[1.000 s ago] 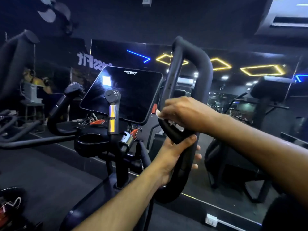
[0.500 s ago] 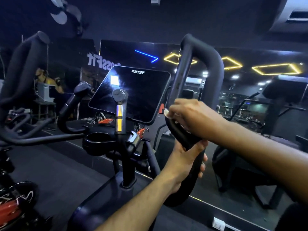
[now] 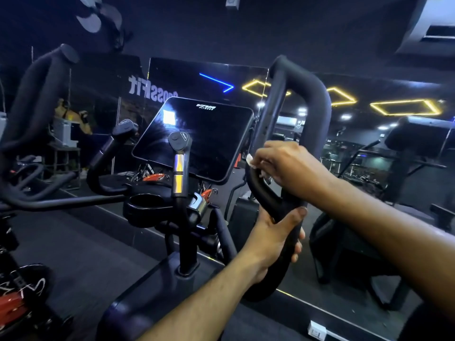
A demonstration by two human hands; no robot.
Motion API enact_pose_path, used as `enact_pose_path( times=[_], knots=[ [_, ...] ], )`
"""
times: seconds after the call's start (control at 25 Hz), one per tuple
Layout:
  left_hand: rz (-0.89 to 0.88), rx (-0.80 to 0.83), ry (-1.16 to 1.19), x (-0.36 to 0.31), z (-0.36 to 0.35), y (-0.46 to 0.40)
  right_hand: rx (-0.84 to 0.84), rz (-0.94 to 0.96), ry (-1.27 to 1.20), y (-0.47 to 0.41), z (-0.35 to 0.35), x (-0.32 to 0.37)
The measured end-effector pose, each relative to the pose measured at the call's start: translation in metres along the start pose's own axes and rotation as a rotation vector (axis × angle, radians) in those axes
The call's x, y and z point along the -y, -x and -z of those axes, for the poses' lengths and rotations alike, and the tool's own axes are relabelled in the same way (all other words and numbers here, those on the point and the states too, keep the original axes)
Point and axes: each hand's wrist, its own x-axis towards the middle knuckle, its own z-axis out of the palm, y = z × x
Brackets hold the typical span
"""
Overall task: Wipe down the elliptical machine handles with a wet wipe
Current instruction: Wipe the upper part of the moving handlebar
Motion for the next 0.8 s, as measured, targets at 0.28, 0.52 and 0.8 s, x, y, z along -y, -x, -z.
enact_pose_path(
  times=[0.28,0.52,0.8],
  knots=[
    [0.01,0.04,0.009,0.001,0.003,0.001,0.156,0.052,0.056,-0.007,0.011,-0.002],
    [-0.009,-0.02,0.024,0.013,0.001,-0.012,0.472,0.227,0.334,-0.025,0.0,0.043],
    [-0.032,0.035,0.05,0.01,0.003,-0.008,0.662,0.192,0.589,-0.071,0.014,0.062]
  ],
)
